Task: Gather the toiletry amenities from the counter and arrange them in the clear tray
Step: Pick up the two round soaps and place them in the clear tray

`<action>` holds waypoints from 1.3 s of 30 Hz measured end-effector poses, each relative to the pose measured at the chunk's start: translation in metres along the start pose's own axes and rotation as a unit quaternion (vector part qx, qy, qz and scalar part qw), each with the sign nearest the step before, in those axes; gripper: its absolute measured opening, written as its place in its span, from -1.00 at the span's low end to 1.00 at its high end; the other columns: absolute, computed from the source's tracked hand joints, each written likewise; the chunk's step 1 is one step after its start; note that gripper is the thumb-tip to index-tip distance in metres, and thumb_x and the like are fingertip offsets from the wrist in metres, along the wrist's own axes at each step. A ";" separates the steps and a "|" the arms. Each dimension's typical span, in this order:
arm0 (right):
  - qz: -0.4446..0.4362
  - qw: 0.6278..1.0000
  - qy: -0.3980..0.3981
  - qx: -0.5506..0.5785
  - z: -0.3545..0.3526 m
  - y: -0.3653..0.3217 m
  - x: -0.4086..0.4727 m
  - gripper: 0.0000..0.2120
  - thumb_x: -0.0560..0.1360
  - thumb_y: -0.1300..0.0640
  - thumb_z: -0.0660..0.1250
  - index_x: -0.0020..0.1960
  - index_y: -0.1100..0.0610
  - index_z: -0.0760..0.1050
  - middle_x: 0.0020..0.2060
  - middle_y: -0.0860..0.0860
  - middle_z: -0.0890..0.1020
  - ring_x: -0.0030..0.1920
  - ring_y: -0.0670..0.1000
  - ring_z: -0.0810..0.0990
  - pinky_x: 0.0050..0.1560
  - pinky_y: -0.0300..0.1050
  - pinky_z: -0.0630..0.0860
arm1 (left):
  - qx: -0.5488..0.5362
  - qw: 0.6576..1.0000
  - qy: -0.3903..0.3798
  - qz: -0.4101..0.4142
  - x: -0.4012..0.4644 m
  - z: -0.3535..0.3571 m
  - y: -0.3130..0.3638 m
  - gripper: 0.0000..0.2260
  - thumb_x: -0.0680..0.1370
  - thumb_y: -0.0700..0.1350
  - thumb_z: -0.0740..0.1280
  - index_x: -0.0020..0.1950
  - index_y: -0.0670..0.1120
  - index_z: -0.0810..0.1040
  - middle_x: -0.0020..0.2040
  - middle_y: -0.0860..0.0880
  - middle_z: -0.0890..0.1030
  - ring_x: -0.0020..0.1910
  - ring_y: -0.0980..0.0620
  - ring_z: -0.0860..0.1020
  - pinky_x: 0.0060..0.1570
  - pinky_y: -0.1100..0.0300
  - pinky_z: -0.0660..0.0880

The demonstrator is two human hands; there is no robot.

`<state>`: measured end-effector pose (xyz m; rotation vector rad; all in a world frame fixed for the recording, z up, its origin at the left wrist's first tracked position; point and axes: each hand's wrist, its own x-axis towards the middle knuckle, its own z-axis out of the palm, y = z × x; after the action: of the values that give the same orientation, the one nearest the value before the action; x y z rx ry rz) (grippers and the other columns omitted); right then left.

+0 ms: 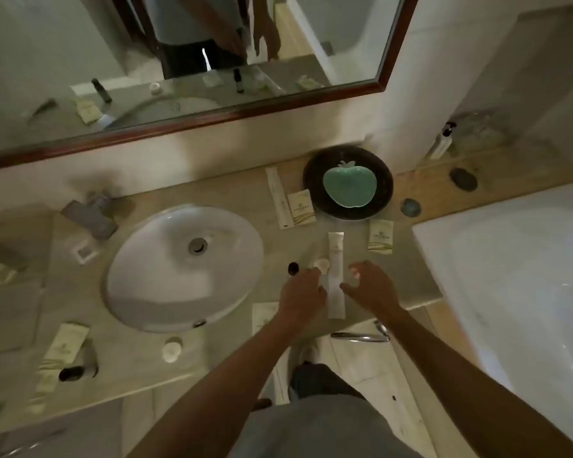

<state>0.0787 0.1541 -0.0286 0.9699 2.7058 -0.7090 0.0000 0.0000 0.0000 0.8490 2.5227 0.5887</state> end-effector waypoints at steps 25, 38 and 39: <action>-0.164 0.980 -0.101 -0.047 0.044 -0.031 0.110 -0.58 0.48 -0.14 0.40 0.28 -0.01 0.52 0.15 -0.01 0.51 0.12 0.04 0.55 0.01 -0.04 0.55 | -0.077 0.989 -0.007 -0.127 0.122 -0.035 -0.117 -0.86 0.51 -0.05 0.41 0.01 -0.02 0.71 -0.08 0.06 0.70 -0.13 0.12 0.63 0.00 0.17 0.58; -0.222 0.975 -0.011 -0.027 -0.010 -0.148 0.090 -0.47 0.43 -0.21 0.43 0.29 0.05 0.54 0.09 0.01 0.57 0.04 0.05 0.58 -0.05 -0.08 0.49 | -0.100 0.977 0.076 -0.175 -0.001 -0.084 -0.227 -0.86 0.49 -0.03 0.43 0.02 0.02 0.70 -0.15 0.06 0.67 -0.20 0.12 0.59 -0.01 0.14 0.57; -0.236 0.971 -0.026 -0.020 -0.008 -0.171 0.079 -0.46 0.42 -0.21 0.45 0.29 0.04 0.54 0.07 -0.01 0.57 0.02 0.03 0.57 -0.07 -0.10 0.45 | -0.098 0.977 0.084 -0.171 -0.011 -0.089 -0.236 -0.87 0.49 -0.05 0.43 0.01 0.01 0.70 -0.16 0.06 0.67 -0.22 0.12 0.58 -0.01 0.15 0.56</action>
<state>-0.0907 0.0861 0.0172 0.2844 2.9138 -0.7362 -0.1464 -0.2014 -0.0434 0.2934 2.6205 0.8029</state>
